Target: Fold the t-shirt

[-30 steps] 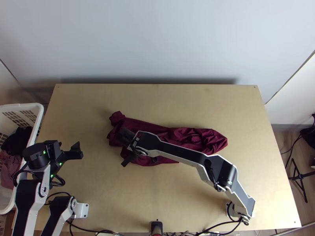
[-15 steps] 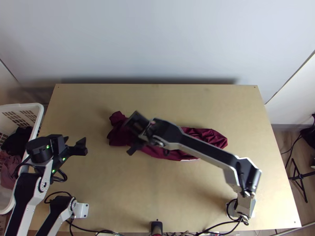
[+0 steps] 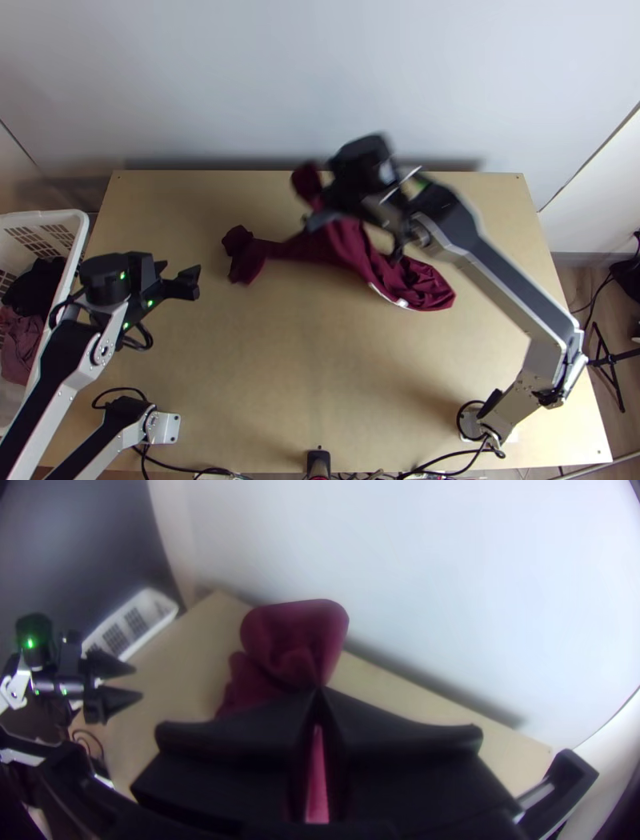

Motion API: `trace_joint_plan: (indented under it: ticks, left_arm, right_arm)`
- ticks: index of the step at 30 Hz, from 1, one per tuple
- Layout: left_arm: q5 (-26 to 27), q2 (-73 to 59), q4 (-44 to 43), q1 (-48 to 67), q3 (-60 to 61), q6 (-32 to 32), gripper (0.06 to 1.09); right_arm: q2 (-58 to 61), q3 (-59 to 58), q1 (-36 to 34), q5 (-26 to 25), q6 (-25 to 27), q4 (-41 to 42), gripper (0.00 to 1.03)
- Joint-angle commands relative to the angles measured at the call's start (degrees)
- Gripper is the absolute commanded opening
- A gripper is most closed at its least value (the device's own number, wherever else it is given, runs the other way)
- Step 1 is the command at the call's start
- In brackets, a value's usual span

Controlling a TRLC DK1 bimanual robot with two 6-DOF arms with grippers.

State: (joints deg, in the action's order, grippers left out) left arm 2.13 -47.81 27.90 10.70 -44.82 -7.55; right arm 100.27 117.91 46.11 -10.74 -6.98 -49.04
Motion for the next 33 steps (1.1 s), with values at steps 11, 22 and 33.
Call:
trace_joint_plan:
  ticks: [11, 22, 33]
  left_arm:
    - [-0.5, -12.0, -1.6, 9.5, -7.4, -1.2, 1.04]
    - [-0.5, -24.3, -13.7, 11.4, -6.5, -2.4, 1.04]
    - [-0.6, -42.2, -20.4, 11.2, -13.5, 1.8, 1.04]
  right_arm:
    - [-2.0, 13.8, -7.4, -2.3, 0.4, 2.2, 0.05]
    - [-4.6, 11.9, -5.9, -2.3, -0.5, 0.5, 0.06]
    - [-7.9, 9.9, -6.8, -2.3, -0.8, 0.1, 0.06]
